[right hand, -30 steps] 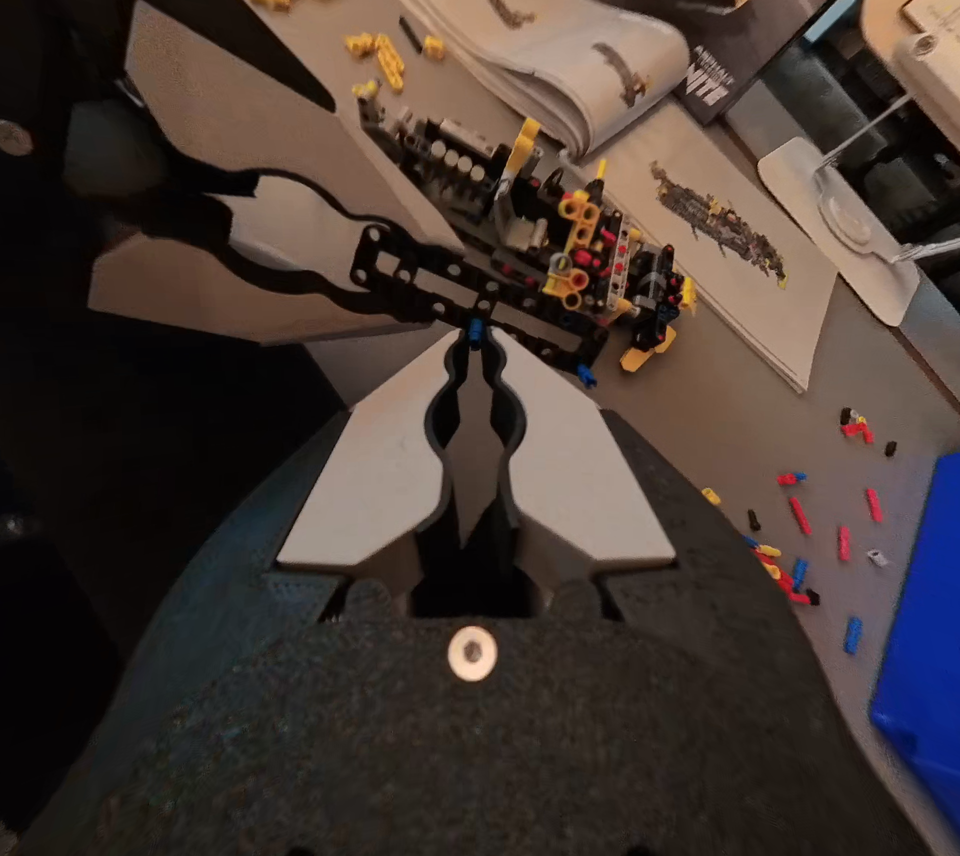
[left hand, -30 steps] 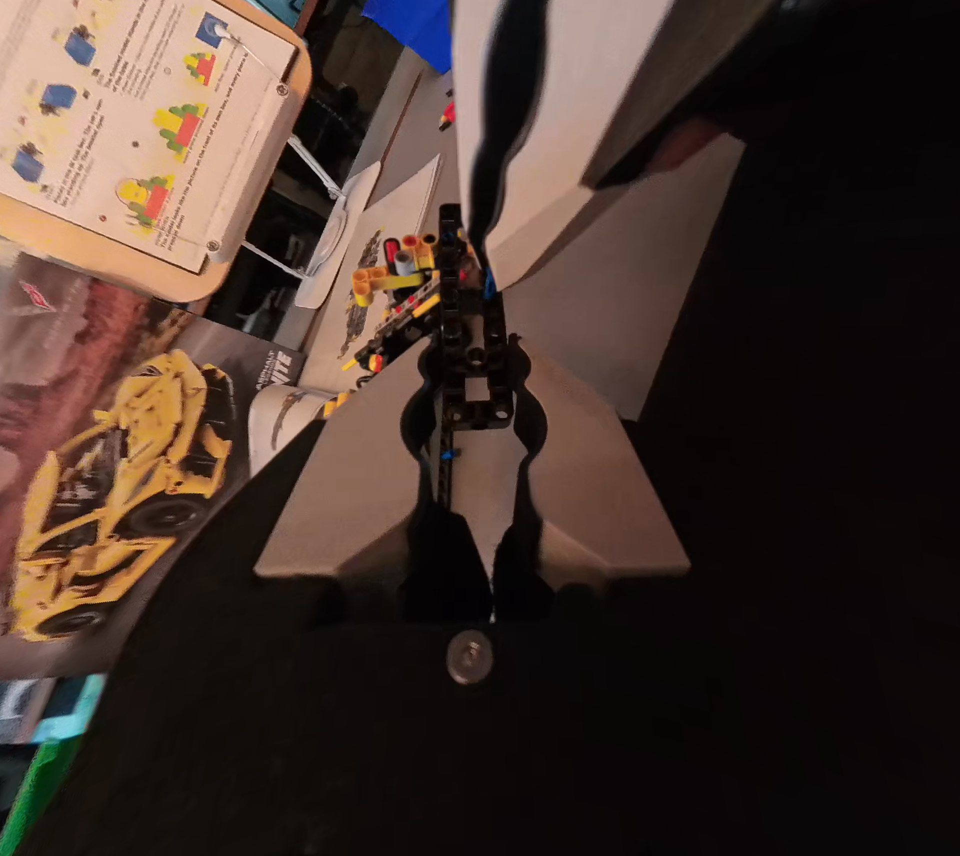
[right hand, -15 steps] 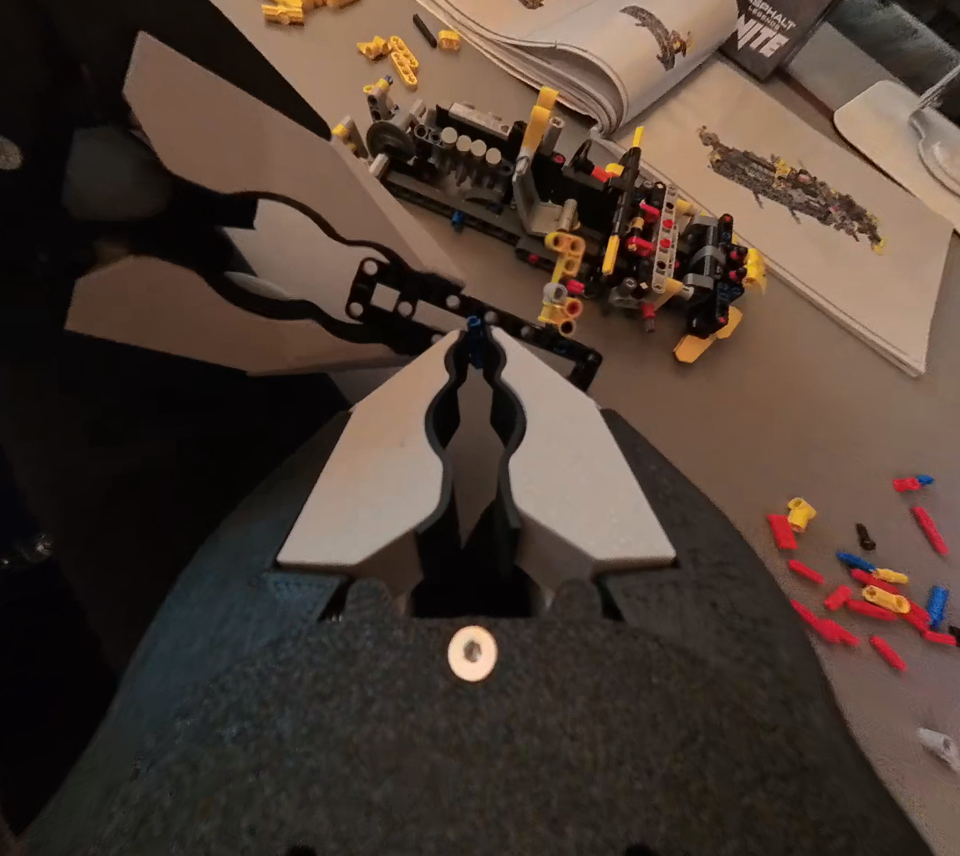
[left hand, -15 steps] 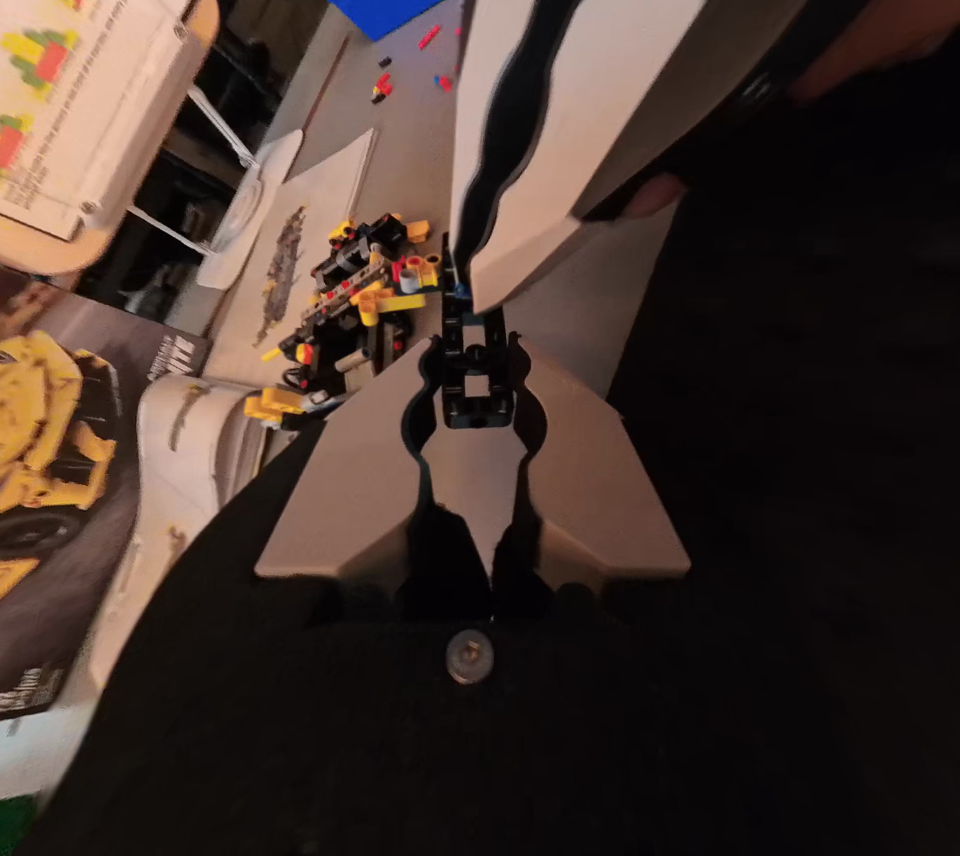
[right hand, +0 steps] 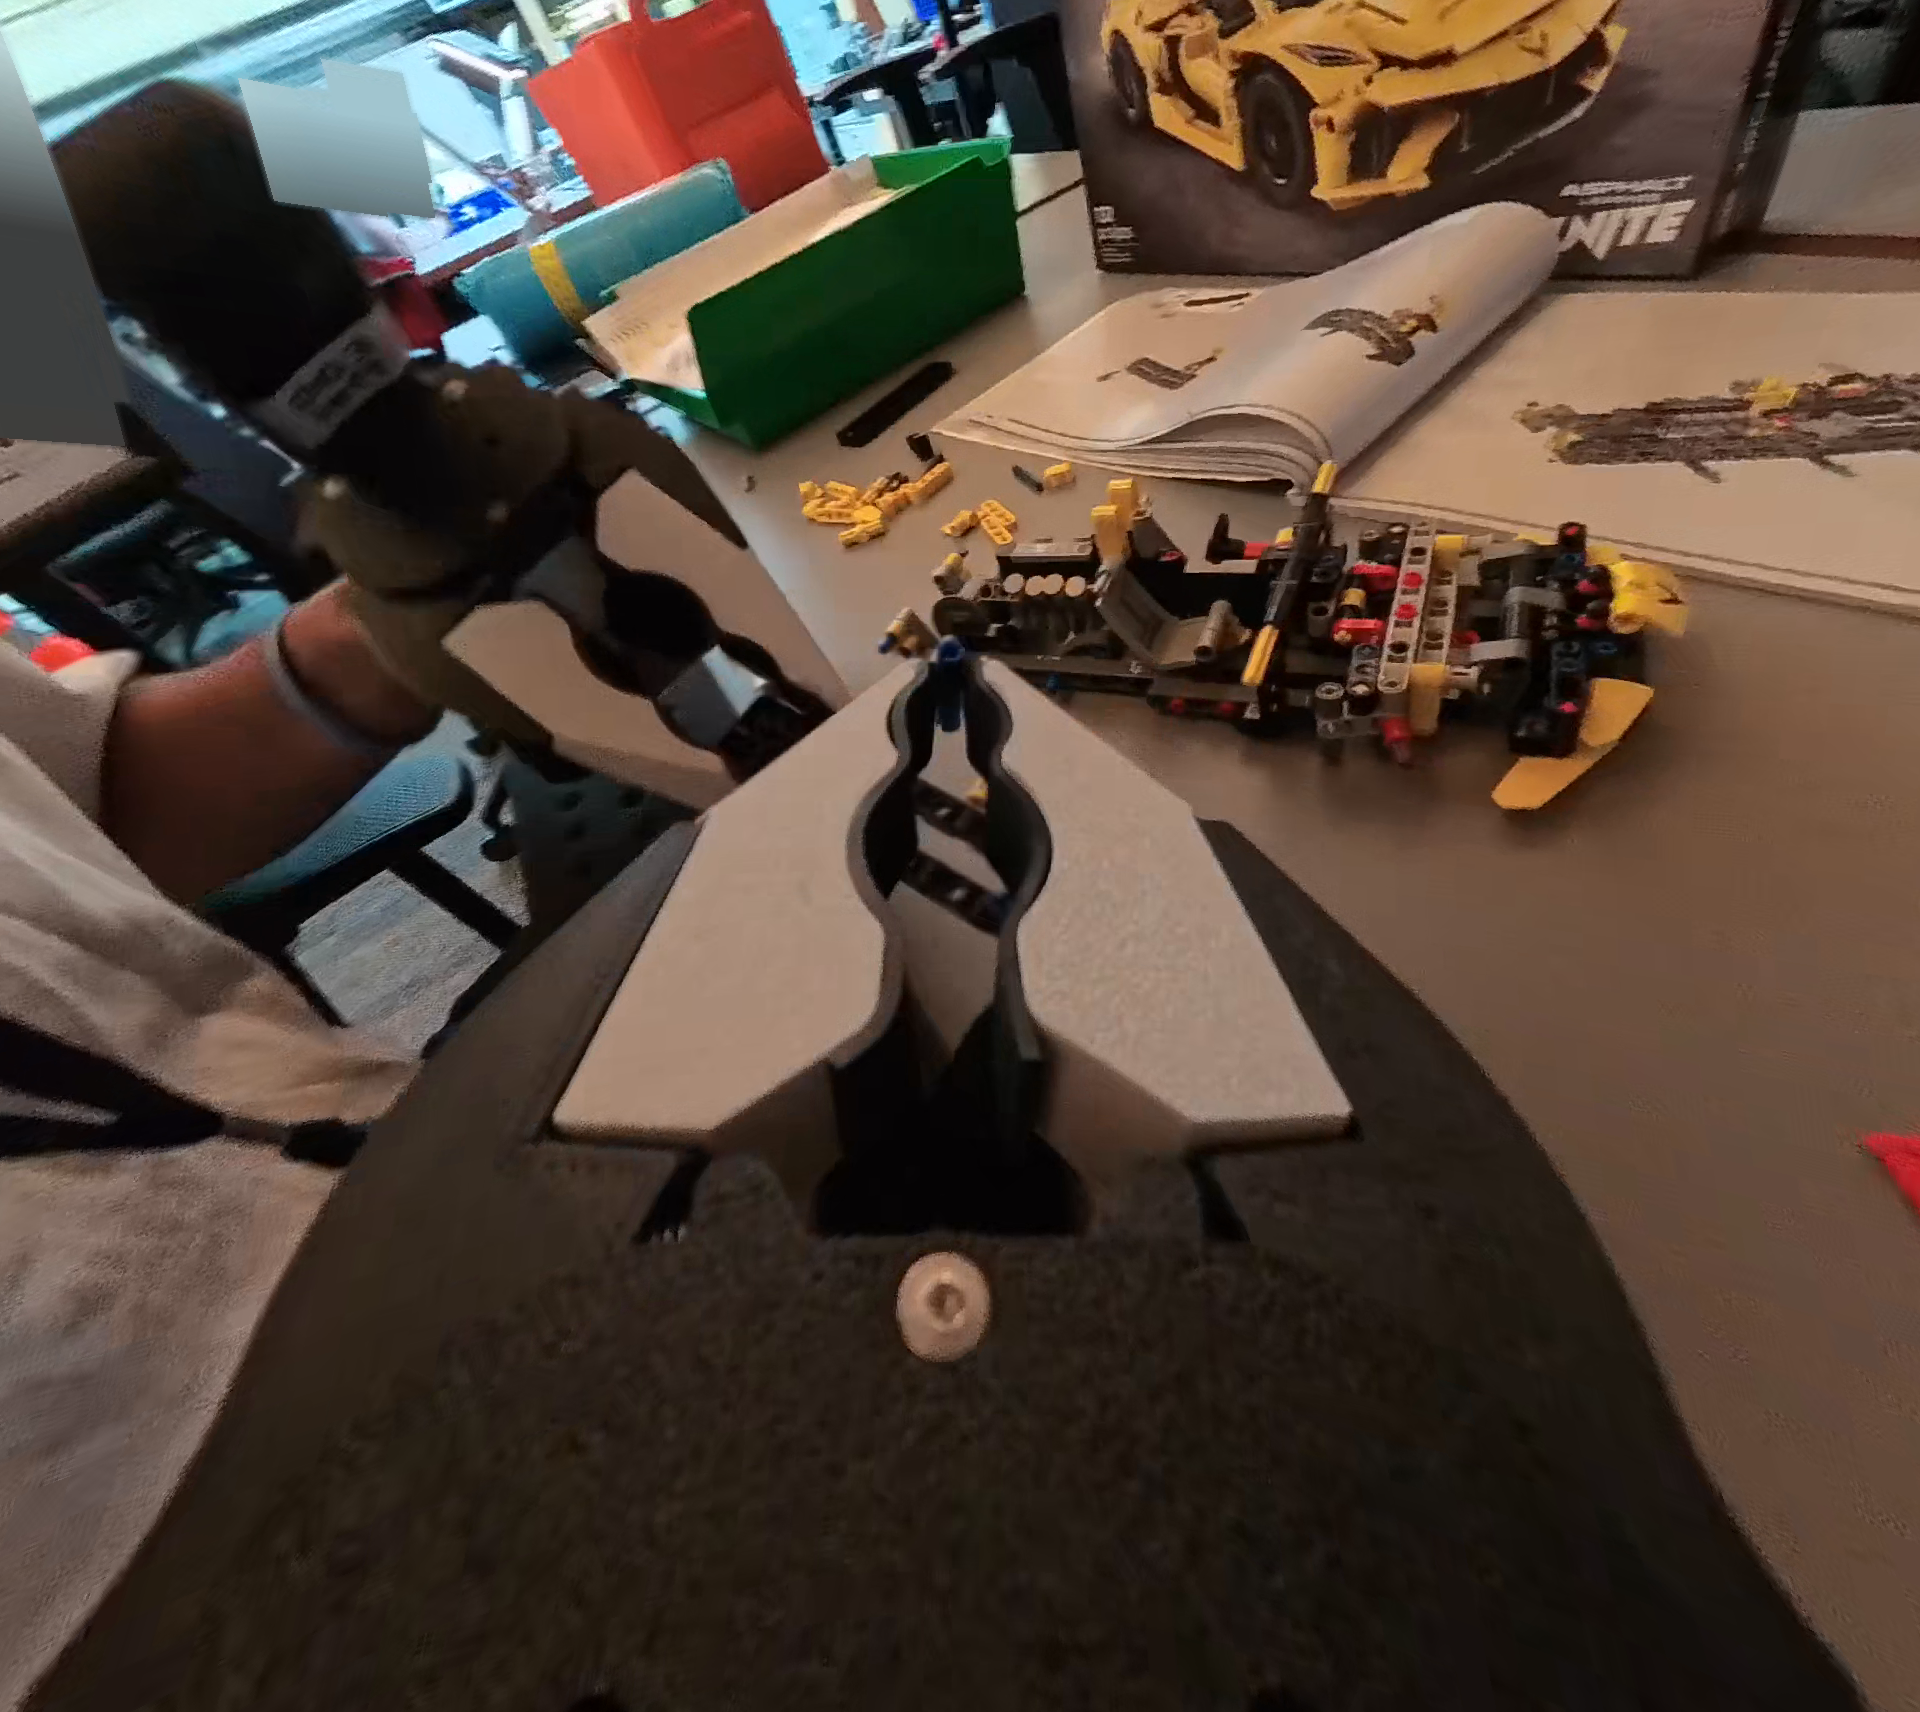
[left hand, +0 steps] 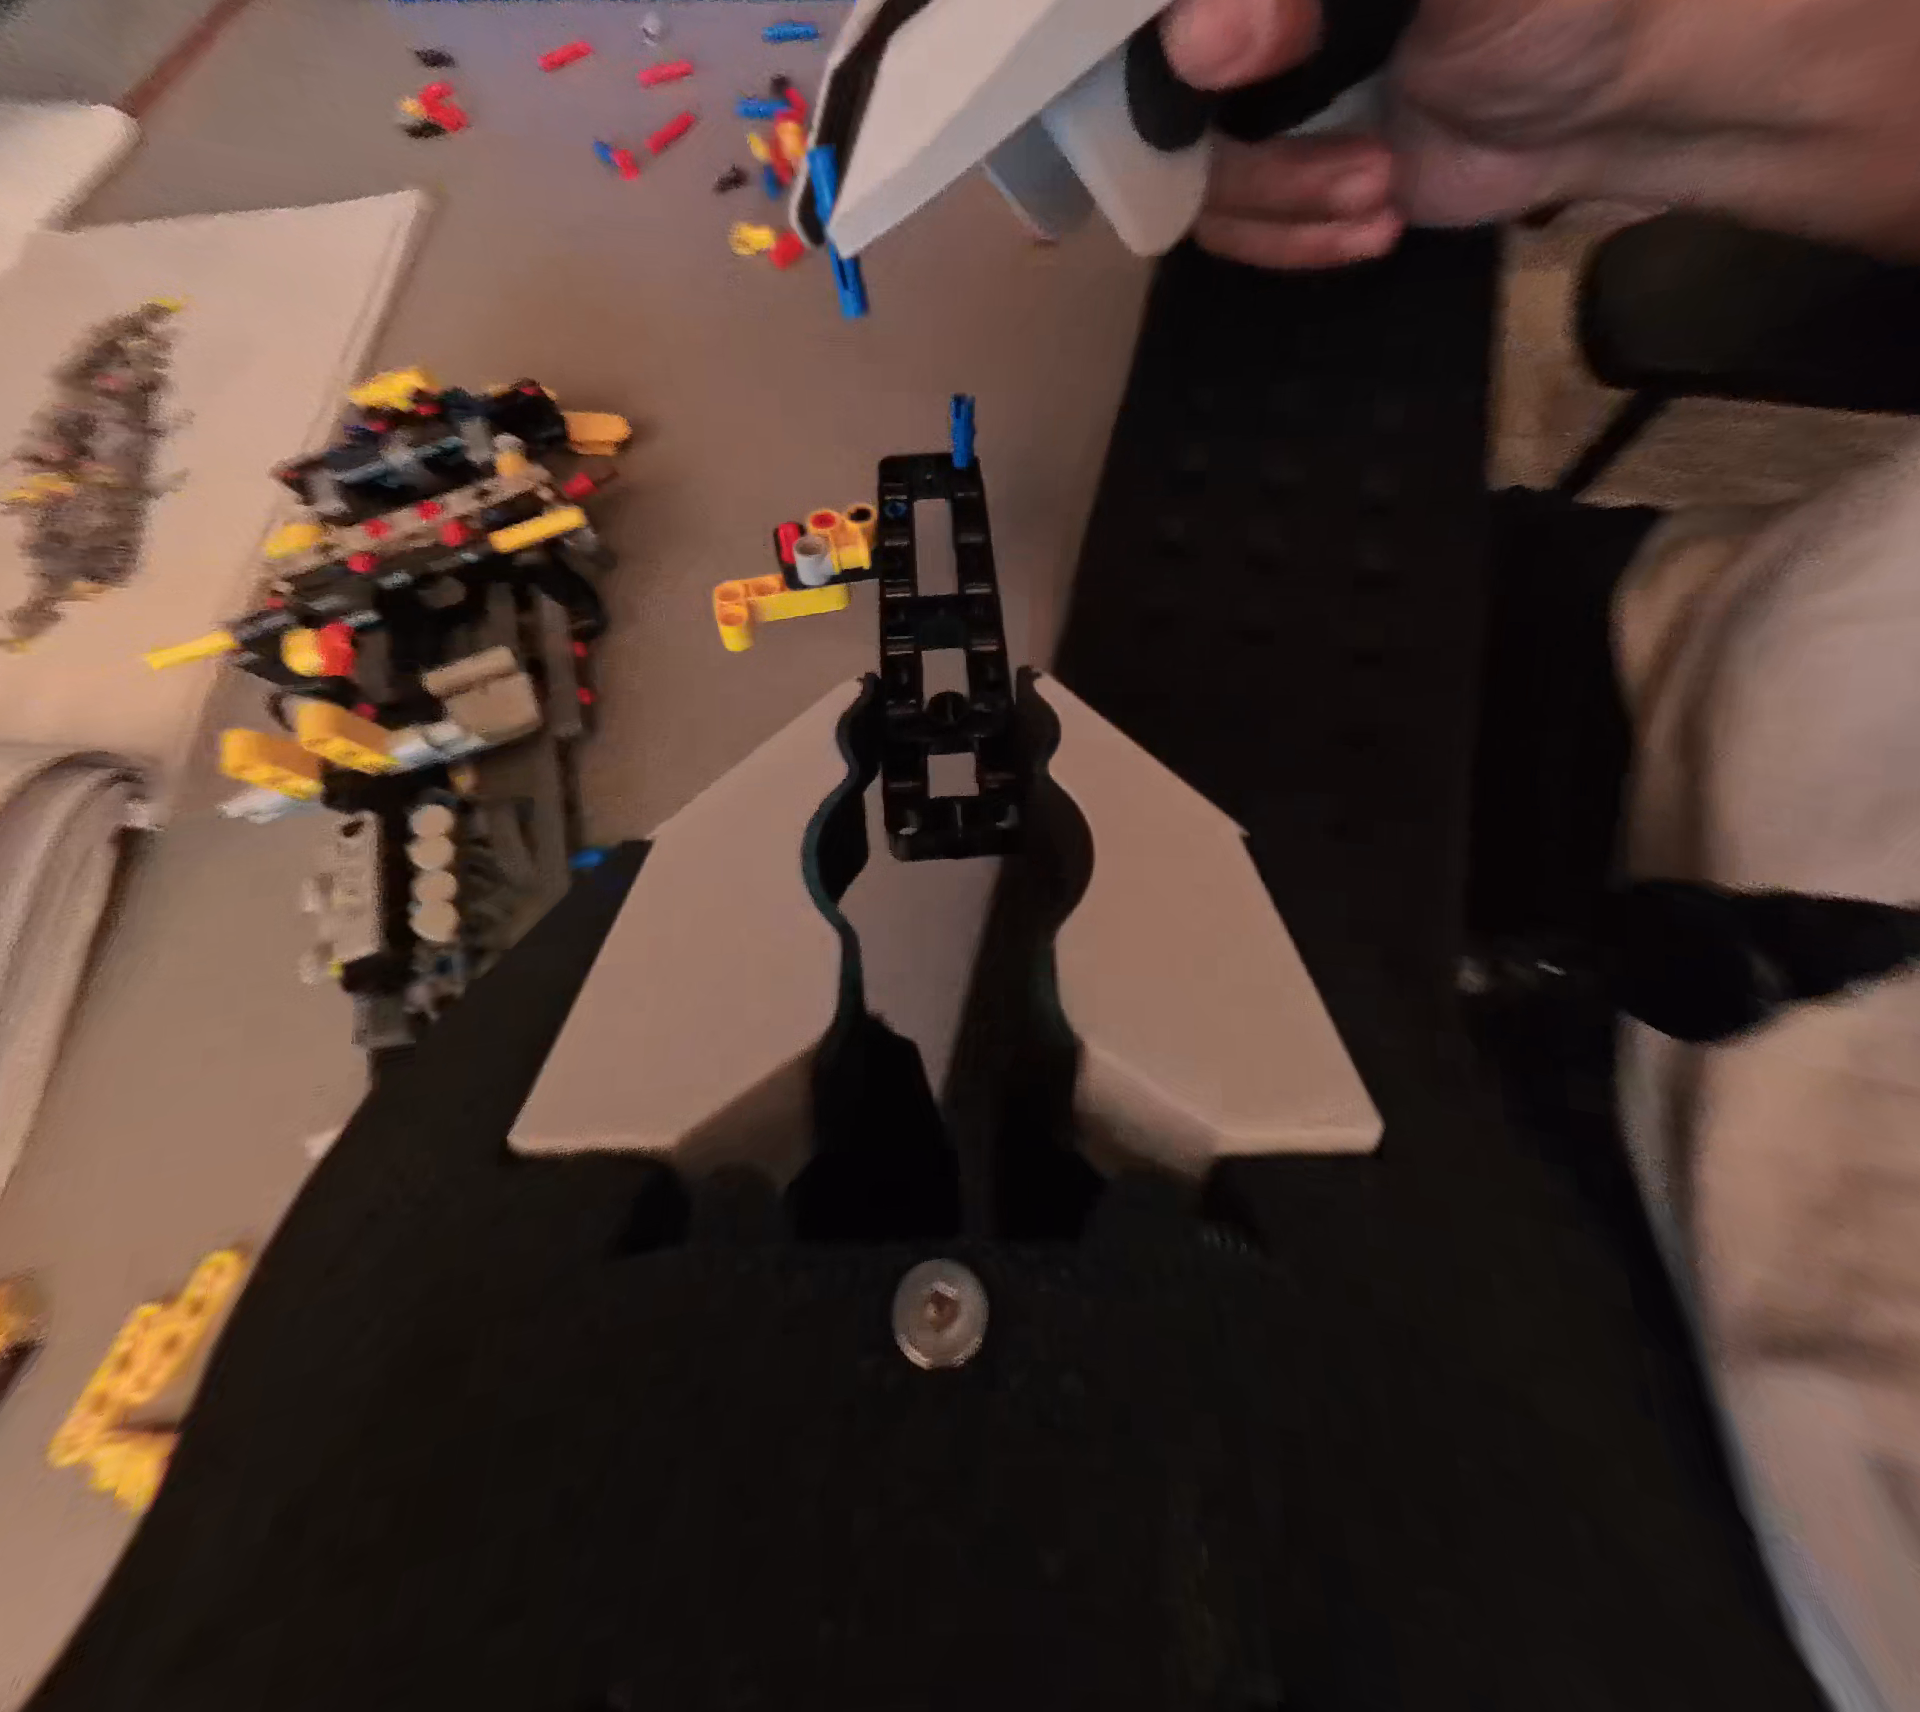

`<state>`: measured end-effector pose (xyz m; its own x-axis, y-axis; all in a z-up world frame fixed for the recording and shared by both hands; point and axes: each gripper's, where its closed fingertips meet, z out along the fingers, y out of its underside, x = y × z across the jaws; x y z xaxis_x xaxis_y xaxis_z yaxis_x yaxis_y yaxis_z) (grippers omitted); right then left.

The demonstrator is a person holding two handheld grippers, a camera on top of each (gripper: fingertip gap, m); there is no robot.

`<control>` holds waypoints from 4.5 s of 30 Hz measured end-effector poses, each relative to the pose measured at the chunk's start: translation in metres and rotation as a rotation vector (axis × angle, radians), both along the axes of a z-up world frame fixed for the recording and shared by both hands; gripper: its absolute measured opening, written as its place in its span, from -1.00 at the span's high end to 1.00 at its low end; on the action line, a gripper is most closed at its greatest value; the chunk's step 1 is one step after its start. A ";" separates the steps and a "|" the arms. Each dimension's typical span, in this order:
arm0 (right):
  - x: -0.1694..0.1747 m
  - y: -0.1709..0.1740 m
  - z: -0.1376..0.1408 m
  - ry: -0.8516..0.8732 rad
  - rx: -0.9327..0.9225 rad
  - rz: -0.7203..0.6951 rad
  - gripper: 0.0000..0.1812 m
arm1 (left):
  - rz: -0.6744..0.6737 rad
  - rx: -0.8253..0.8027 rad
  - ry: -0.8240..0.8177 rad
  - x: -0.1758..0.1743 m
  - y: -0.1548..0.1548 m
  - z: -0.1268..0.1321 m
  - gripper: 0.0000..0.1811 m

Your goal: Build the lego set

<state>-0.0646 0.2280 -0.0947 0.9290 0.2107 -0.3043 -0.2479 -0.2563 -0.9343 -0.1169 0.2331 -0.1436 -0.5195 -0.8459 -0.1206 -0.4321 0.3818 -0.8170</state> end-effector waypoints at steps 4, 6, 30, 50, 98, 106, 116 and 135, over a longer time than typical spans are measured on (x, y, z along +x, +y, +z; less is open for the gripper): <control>-0.009 -0.002 -0.004 0.046 0.018 0.076 0.96 | -0.029 -0.163 0.088 -0.018 0.003 0.010 0.70; -0.016 -0.001 -0.006 0.085 0.042 0.101 0.95 | -0.060 -0.253 0.146 -0.027 -0.003 0.006 0.70; -0.034 -0.004 0.031 0.363 0.222 0.181 0.95 | 0.138 -0.392 -0.118 -0.010 -0.021 0.042 0.63; -0.047 0.000 0.002 0.344 0.017 0.232 0.95 | 0.082 0.697 -0.451 0.015 -0.007 0.044 0.95; -0.044 0.001 -0.008 0.414 -0.064 0.237 0.96 | 0.027 0.859 -0.453 0.016 -0.002 0.033 0.94; -0.038 -0.008 -0.034 0.135 -0.162 0.154 0.96 | 0.171 -0.096 -0.038 -0.025 -0.001 0.012 0.63; -0.039 -0.012 -0.025 0.192 -0.103 0.186 0.97 | 0.265 -0.226 0.292 -0.036 -0.017 -0.031 0.38; -0.027 0.000 -0.033 -0.323 -0.113 -0.068 0.96 | 0.296 0.324 -0.167 0.017 0.018 -0.006 0.71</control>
<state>-0.0914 0.2276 -0.1276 0.9919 0.1263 -0.0098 0.0361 -0.3560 -0.9338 -0.0996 0.2514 -0.1501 -0.2128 -0.8598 -0.4643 -0.4335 0.5089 -0.7437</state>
